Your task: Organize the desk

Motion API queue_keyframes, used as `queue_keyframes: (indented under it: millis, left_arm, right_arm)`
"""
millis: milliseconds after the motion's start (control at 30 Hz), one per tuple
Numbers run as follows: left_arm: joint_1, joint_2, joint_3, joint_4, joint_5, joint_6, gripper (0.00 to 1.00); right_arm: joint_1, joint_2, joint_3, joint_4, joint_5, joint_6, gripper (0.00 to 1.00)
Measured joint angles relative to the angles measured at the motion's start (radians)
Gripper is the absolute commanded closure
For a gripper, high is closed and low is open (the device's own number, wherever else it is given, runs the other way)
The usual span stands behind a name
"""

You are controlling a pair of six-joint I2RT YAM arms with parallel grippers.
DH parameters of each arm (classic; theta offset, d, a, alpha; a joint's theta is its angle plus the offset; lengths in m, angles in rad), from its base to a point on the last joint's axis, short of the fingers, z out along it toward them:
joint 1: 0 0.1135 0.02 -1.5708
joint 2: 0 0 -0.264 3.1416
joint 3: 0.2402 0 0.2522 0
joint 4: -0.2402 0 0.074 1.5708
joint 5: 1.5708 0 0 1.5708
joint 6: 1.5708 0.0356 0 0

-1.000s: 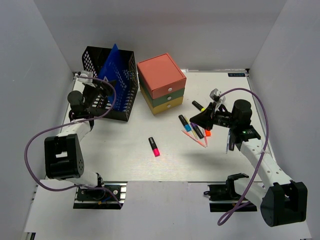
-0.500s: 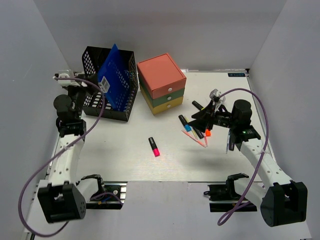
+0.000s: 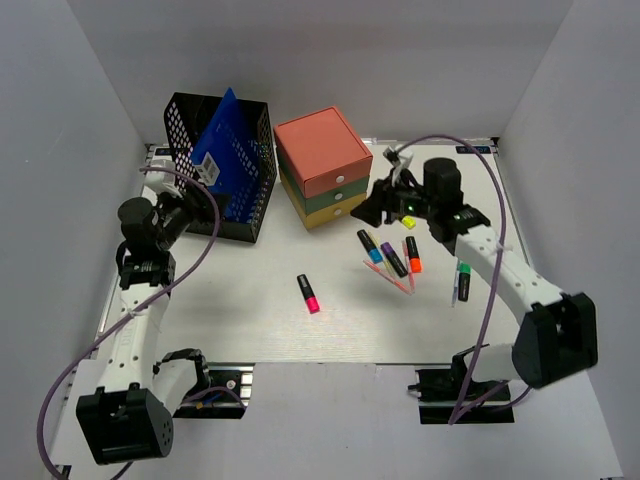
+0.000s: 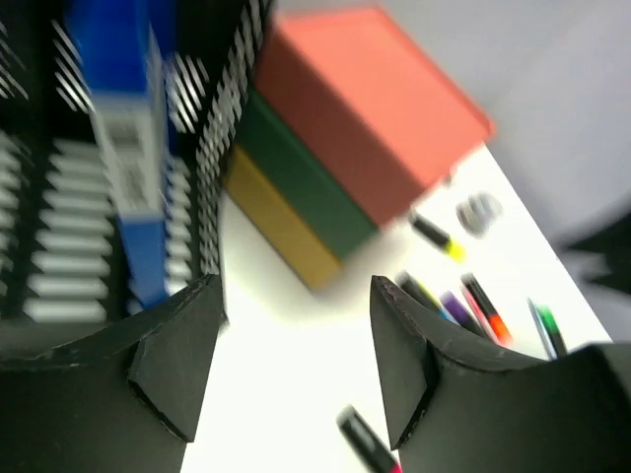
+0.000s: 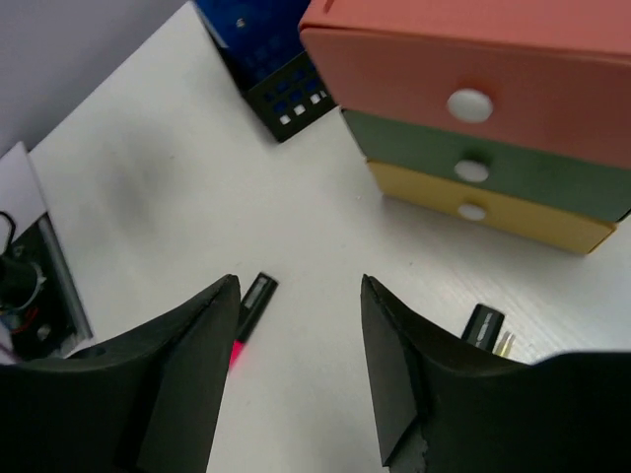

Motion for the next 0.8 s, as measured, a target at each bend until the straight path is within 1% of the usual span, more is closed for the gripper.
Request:
queue_keyframes:
  millis: [133, 200, 367, 600, 800]
  left_arm:
    - [-0.007, 0.02, -0.045, -0.047, 0.078, -0.003, 0.27]
    - [-0.014, 0.016, -0.075, -0.057, 0.095, -0.003, 0.26]
    - [-0.029, -0.016, -0.146, -0.068, 0.096, 0.013, 0.25]
    - [-0.035, -0.046, -0.158, -0.105, 0.079, 0.055, 0.25]
    - [-0.035, -0.053, -0.158, -0.135, 0.069, 0.068, 0.25]
  right_arm:
    - [0.046, 0.107, 0.105, -0.016, 0.095, 0.072, 0.32]
    - [0.063, 0.156, 0.146, -0.029, 0.136, 0.109, 0.31]
    - [0.092, 0.286, 0.243, -0.062, 0.223, 0.196, 0.32]
    - [0.095, 0.353, 0.284, -0.063, 0.299, 0.262, 0.34]
    - [0.095, 0.417, 0.35, -0.029, 0.319, 0.291, 0.35]
